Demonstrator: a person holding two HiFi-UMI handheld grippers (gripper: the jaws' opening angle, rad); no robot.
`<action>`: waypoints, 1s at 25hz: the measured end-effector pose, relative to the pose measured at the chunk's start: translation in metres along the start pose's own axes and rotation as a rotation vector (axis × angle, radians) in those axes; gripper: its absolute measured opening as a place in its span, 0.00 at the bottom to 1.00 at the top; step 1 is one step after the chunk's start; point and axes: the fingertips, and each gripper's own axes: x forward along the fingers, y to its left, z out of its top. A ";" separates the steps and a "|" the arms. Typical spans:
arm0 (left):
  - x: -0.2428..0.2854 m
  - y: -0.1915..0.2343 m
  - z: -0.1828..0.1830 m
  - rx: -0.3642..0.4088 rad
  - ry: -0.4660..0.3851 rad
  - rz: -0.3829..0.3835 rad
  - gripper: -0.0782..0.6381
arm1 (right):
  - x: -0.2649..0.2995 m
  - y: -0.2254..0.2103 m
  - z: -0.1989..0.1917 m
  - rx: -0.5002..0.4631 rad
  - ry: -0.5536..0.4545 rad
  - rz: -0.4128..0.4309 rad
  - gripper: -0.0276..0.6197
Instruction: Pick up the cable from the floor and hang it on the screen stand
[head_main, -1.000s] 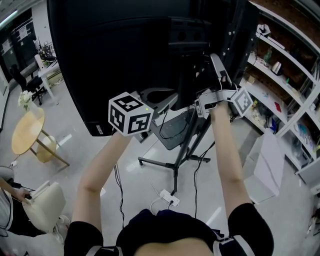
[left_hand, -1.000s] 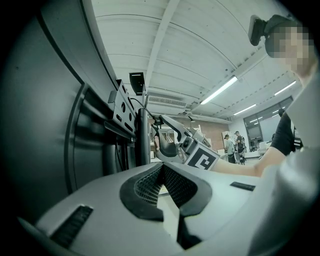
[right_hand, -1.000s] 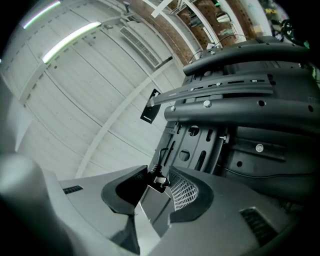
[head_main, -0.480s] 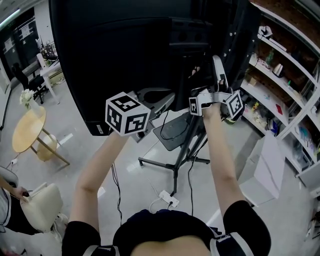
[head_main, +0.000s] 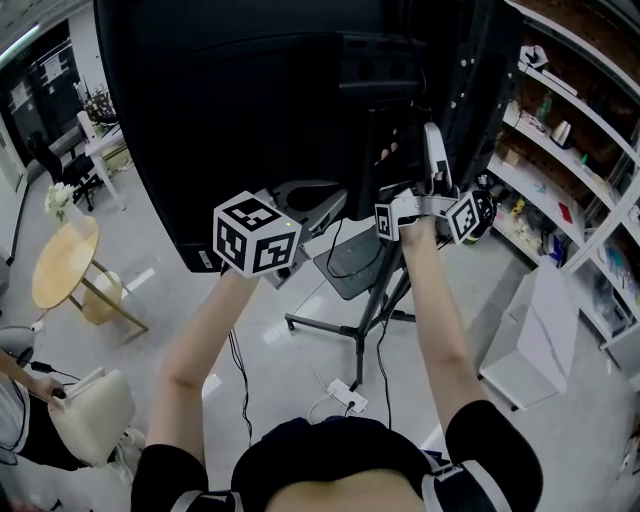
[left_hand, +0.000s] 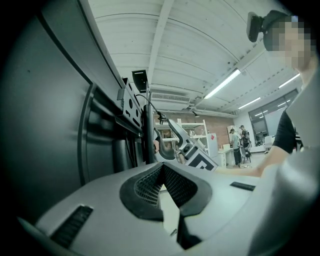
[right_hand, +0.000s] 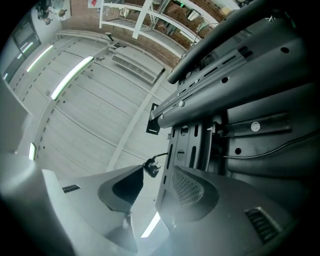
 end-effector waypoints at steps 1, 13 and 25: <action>0.000 -0.001 -0.003 -0.001 0.001 0.002 0.12 | -0.005 -0.001 -0.002 -0.005 0.002 -0.005 0.33; 0.019 0.012 -0.040 -0.133 -0.039 0.031 0.12 | -0.054 -0.012 -0.036 -0.117 0.115 -0.084 0.33; 0.000 0.021 -0.097 -0.013 -0.038 0.277 0.12 | -0.136 -0.009 -0.094 -0.639 0.347 -0.422 0.14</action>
